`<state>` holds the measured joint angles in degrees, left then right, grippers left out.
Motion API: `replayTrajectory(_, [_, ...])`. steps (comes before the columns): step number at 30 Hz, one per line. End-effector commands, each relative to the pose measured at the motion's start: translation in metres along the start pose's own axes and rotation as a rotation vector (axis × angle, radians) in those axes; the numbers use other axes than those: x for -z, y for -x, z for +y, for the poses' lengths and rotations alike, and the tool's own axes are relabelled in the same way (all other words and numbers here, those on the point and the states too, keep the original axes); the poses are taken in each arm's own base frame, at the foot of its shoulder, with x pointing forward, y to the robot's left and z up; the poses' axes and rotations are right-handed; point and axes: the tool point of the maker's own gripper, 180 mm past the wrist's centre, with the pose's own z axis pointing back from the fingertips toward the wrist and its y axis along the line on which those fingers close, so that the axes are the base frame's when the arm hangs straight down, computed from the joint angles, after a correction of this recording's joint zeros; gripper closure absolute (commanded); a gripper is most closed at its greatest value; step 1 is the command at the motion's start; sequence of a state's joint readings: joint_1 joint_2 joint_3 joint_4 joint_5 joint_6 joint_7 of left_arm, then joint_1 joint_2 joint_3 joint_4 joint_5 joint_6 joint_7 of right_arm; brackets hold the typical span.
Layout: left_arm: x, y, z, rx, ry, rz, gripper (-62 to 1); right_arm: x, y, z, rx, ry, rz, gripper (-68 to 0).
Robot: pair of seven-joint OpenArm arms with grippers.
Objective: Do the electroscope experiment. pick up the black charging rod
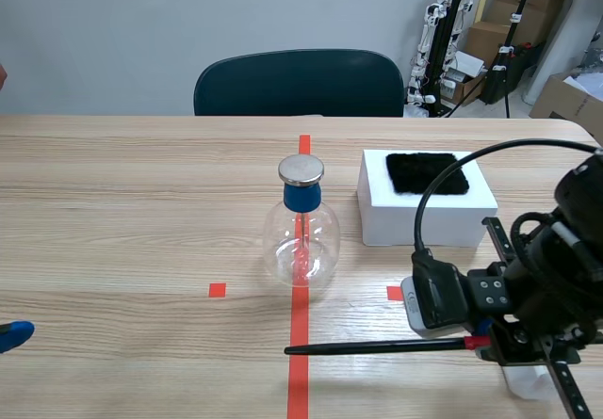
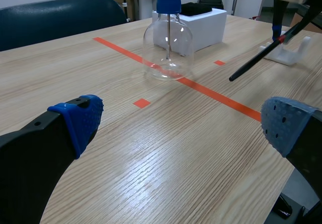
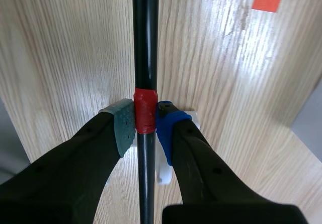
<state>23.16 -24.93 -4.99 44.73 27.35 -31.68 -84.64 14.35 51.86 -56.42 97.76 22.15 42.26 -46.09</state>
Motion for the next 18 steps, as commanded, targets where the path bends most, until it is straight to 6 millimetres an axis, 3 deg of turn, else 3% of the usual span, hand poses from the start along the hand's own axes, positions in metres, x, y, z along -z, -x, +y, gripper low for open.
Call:
replayTrajectory(1, [0.002,-0.008,0.003,0.009,-0.003,-0.031,-62.3,-0.010,0.004,0.000,0.002,0.016,-0.003,-0.2])
replayTrajectory(7, [0.003,-0.008,0.004,0.004,-0.002,-0.031,-62.3,-0.034,0.005,0.003,0.014,0.077,-0.043,-0.2])
replayTrajectory(18, [0.002,-0.007,0.004,-0.002,-0.001,-0.024,-62.3,-0.076,0.000,-0.016,0.104,0.283,-0.259,-0.2])
